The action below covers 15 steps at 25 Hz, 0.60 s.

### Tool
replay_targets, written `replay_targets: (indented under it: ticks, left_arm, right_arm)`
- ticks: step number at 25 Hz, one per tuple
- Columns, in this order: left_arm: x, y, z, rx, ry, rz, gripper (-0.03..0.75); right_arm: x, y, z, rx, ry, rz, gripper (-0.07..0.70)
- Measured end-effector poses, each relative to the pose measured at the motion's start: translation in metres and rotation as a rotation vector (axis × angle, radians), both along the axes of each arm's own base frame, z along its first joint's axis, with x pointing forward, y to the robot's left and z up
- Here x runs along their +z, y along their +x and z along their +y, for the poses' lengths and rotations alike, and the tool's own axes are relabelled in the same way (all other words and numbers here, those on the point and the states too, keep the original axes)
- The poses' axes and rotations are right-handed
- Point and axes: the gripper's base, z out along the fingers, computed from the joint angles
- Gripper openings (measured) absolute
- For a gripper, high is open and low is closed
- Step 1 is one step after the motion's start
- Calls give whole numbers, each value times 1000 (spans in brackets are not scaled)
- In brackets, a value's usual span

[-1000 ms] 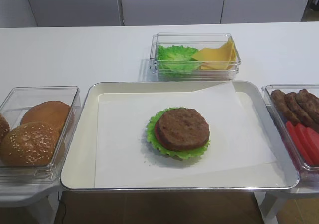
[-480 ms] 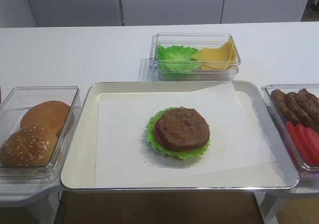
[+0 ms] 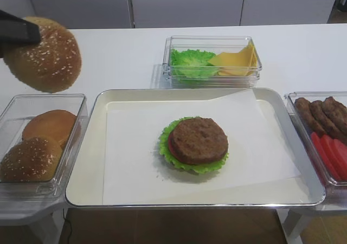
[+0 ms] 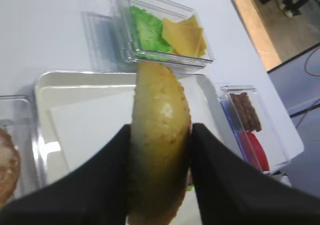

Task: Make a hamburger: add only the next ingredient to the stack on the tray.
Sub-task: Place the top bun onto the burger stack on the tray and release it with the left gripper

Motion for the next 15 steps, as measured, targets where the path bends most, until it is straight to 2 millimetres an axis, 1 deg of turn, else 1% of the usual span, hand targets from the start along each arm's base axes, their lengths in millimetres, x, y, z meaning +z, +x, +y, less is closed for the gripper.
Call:
replay_targets:
  ticks: [4, 10, 15]
  left_arm:
    - [1, 2, -24, -72, -45, -14, 253]
    - [-10, 25, -59, -131, -208, 28, 253]
    - [-34, 38, -98, -203, -265, 103, 250]
  right_arm:
    - [0, 0, 0, 0, 0, 0, 404]
    - [0, 0, 0, -1, 2, 0, 404]
    - [0, 0, 0, -1, 2, 0, 404]
